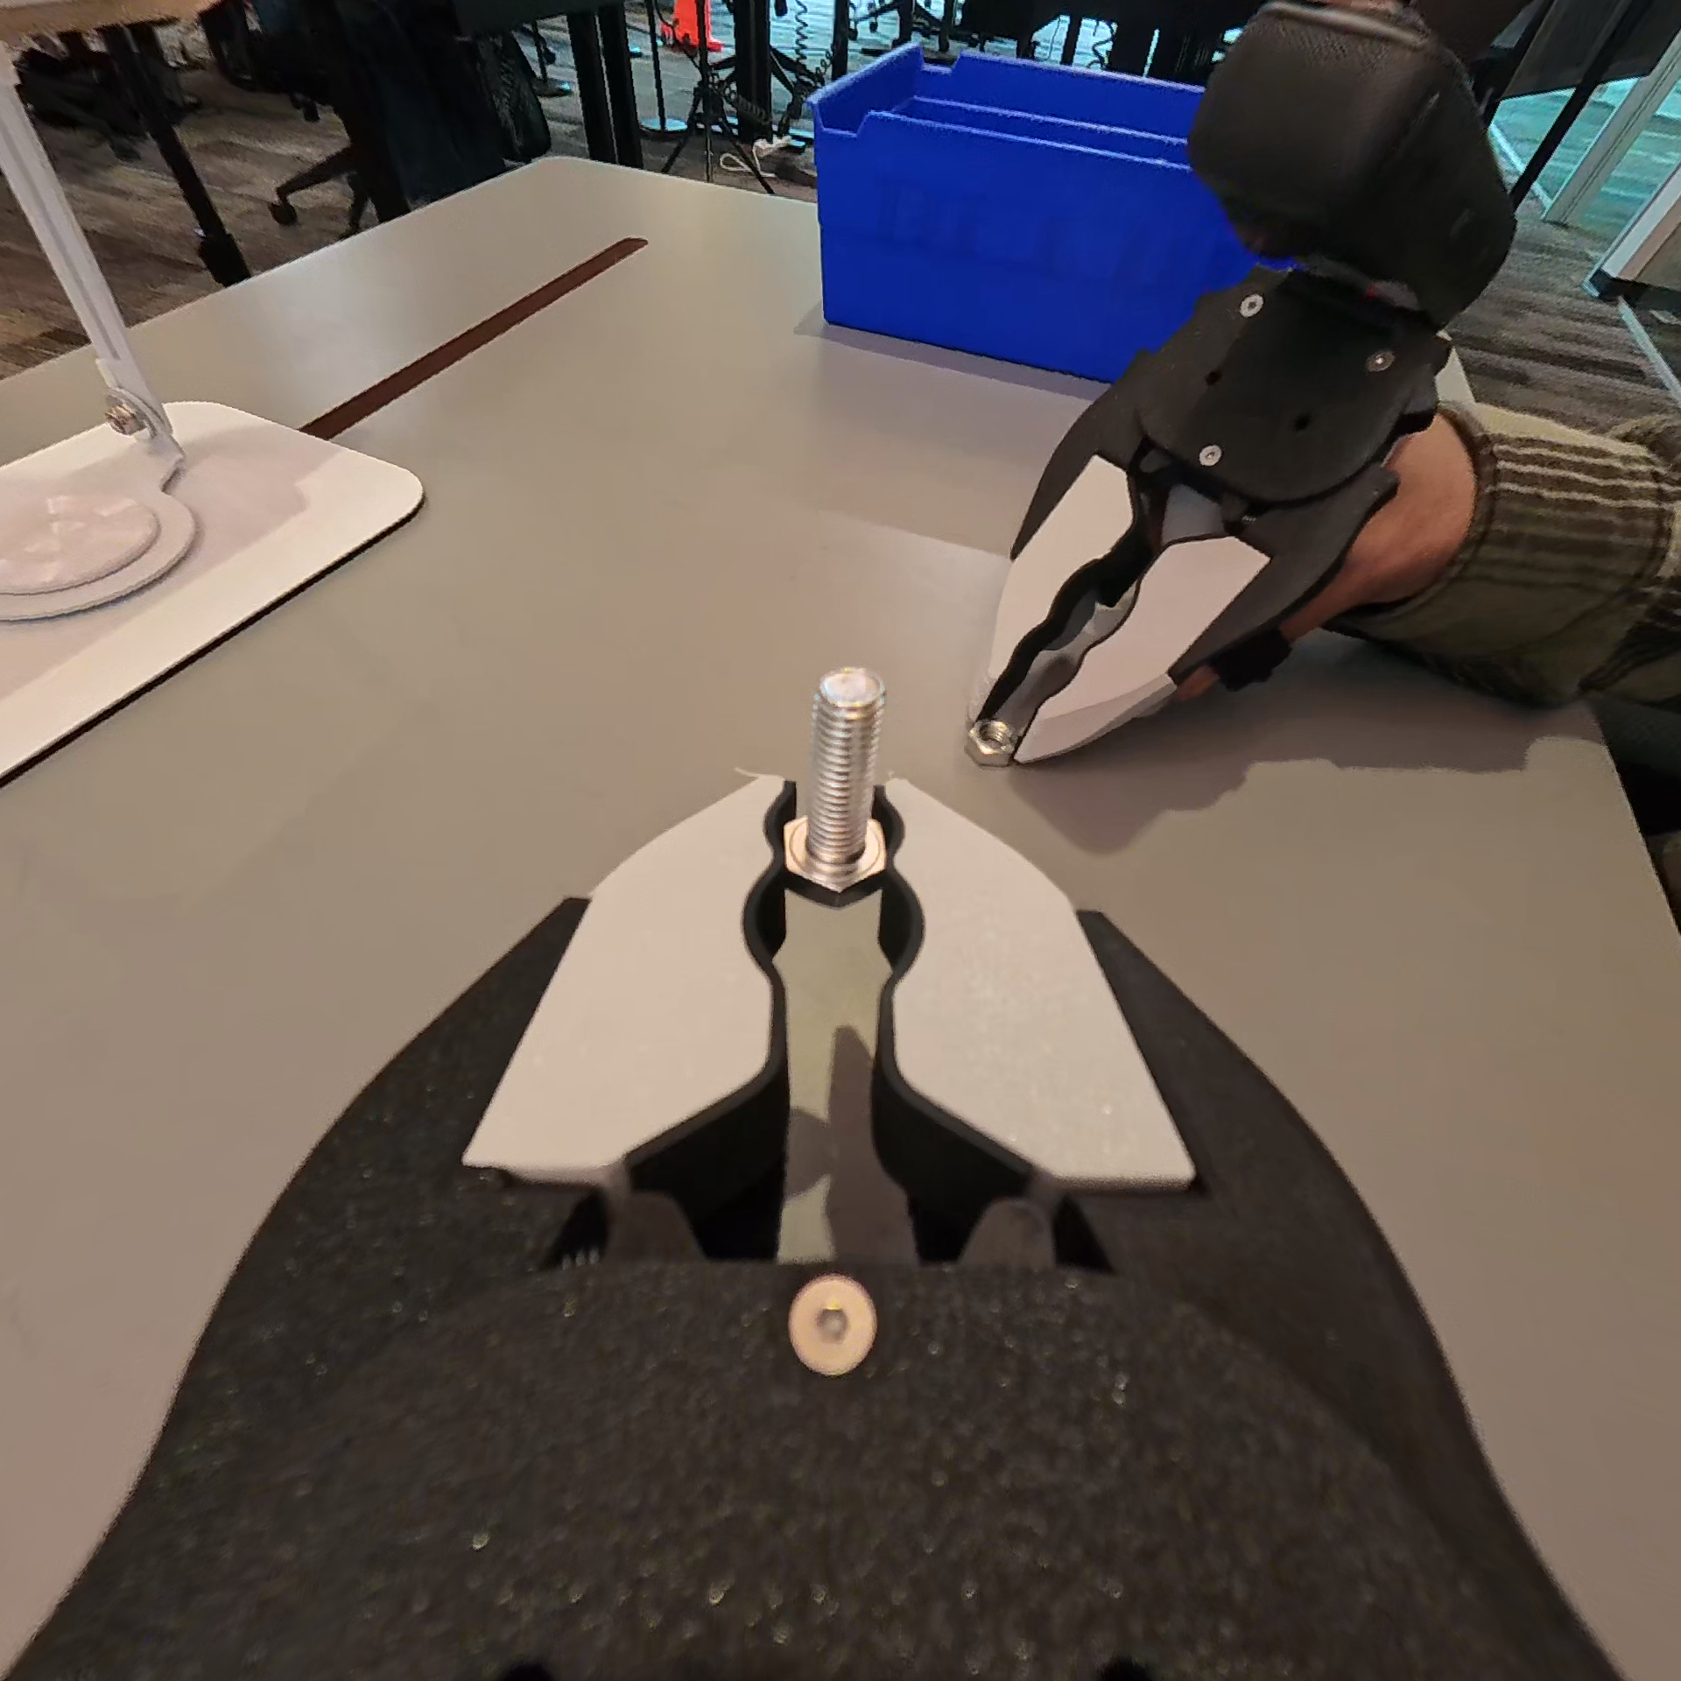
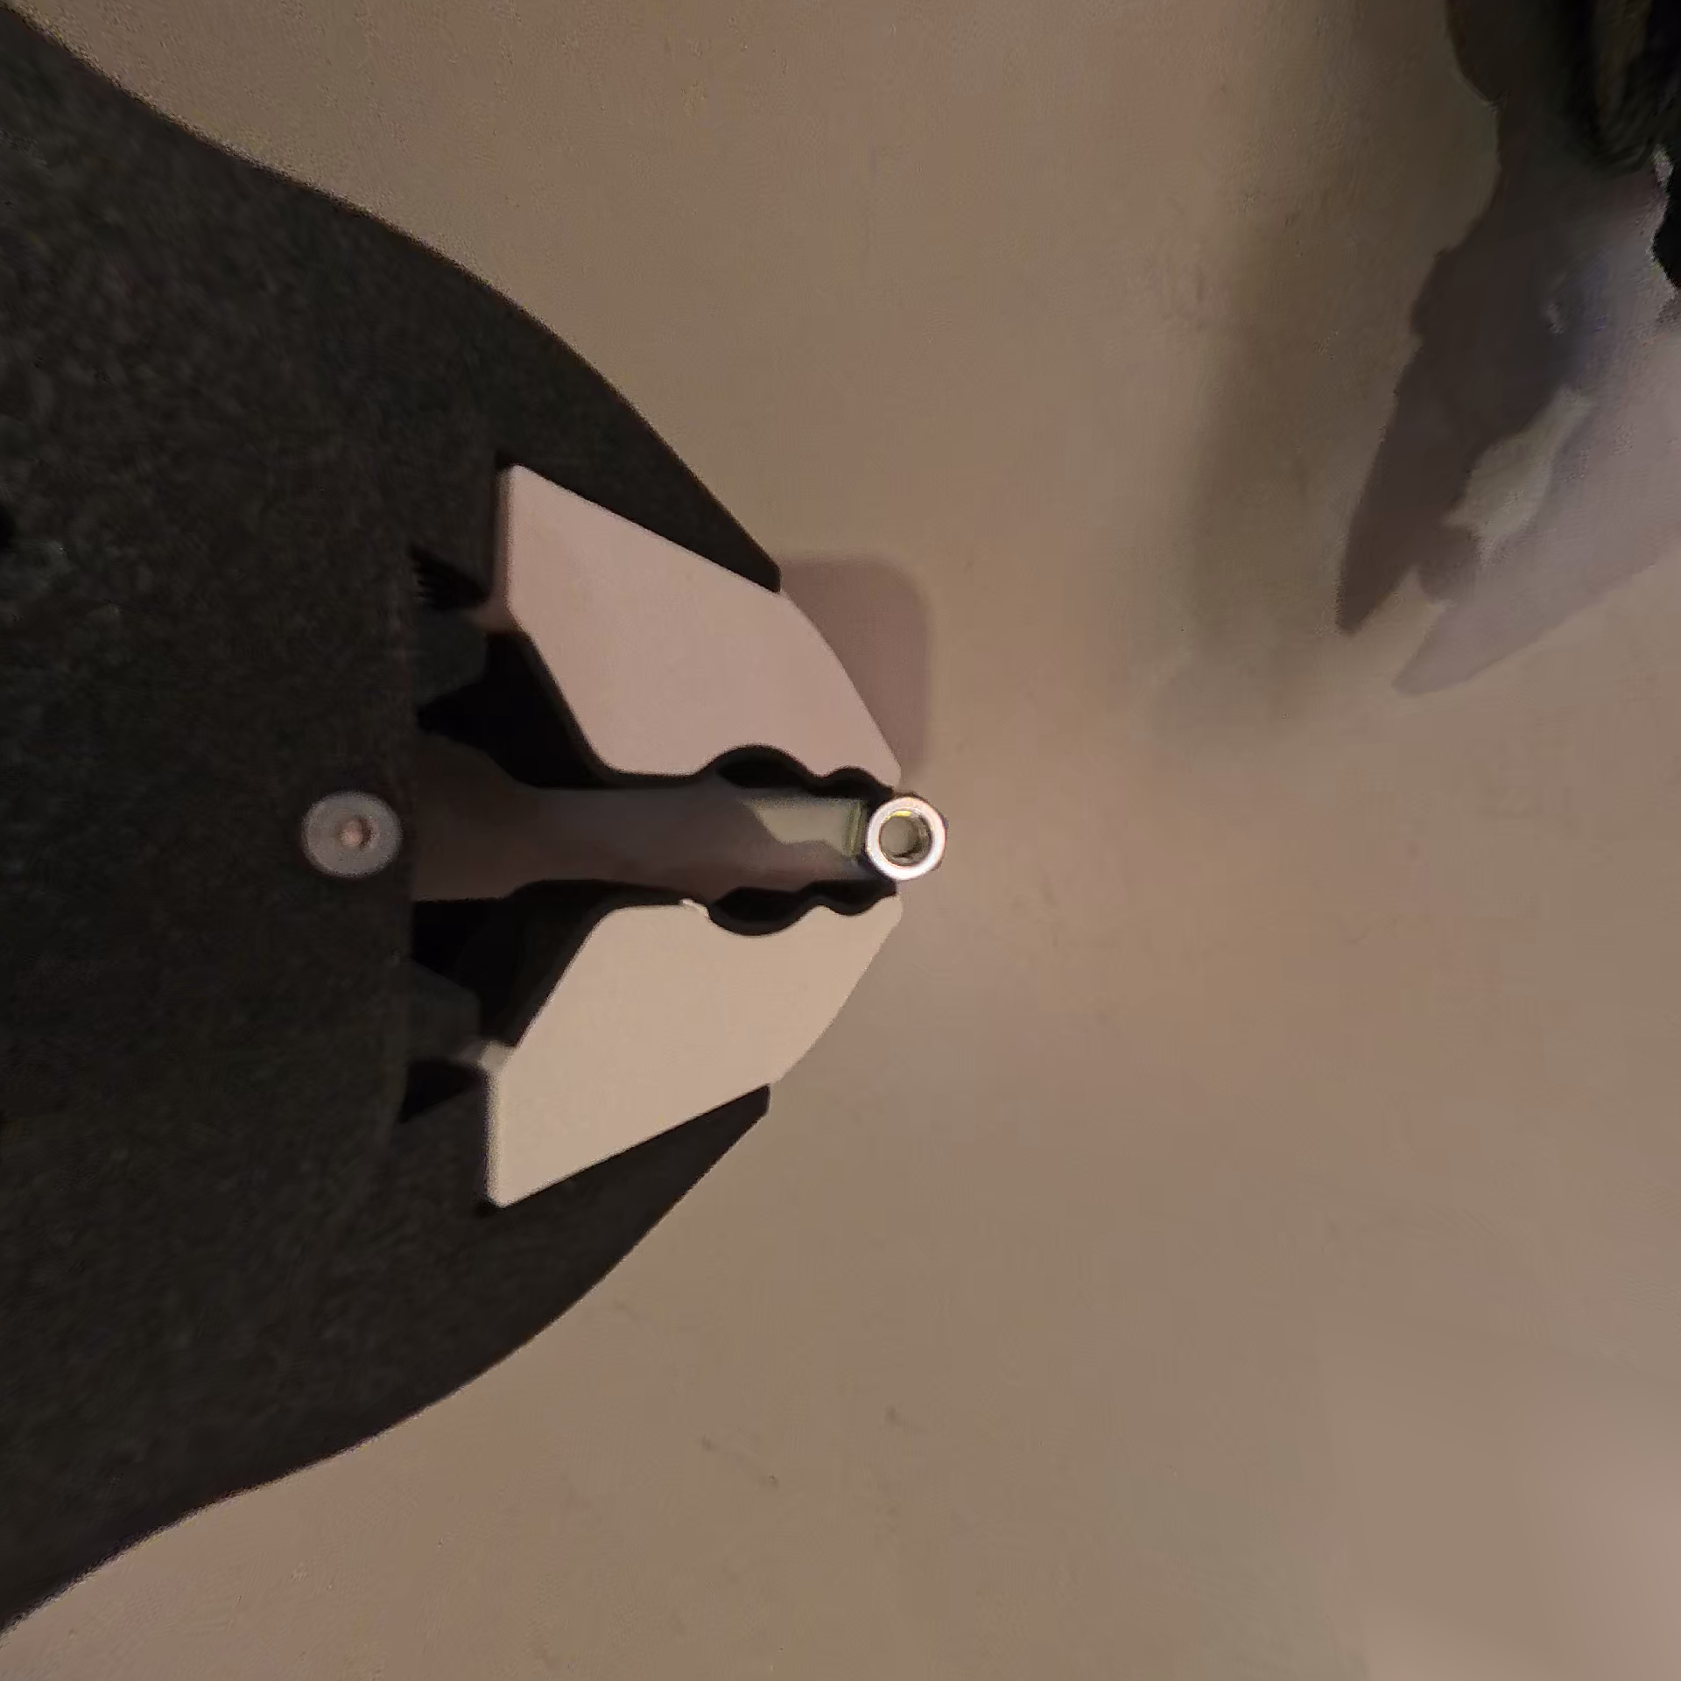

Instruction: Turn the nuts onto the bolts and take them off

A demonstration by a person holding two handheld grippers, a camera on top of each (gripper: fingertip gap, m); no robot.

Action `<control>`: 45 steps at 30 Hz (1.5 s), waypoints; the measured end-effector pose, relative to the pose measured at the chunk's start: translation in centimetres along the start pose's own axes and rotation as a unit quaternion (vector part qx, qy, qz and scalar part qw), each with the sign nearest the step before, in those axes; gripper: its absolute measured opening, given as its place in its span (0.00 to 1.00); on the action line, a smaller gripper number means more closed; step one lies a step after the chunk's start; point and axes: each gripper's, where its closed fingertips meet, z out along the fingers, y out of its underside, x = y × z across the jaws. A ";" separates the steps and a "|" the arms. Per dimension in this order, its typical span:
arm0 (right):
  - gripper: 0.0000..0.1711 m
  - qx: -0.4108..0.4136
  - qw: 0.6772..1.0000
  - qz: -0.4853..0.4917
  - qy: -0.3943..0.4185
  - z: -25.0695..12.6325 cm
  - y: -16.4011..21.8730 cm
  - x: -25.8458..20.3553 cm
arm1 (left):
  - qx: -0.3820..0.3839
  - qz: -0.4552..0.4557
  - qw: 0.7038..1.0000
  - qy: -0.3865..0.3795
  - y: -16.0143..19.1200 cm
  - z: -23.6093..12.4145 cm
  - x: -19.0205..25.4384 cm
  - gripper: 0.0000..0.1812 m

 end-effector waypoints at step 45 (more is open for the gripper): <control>0.00 -0.040 0.971 -0.155 -0.176 -3.1 -11.8 -4.8 | -0.063 0.046 0.997 0.026 1.0 1.7 3.1 0.08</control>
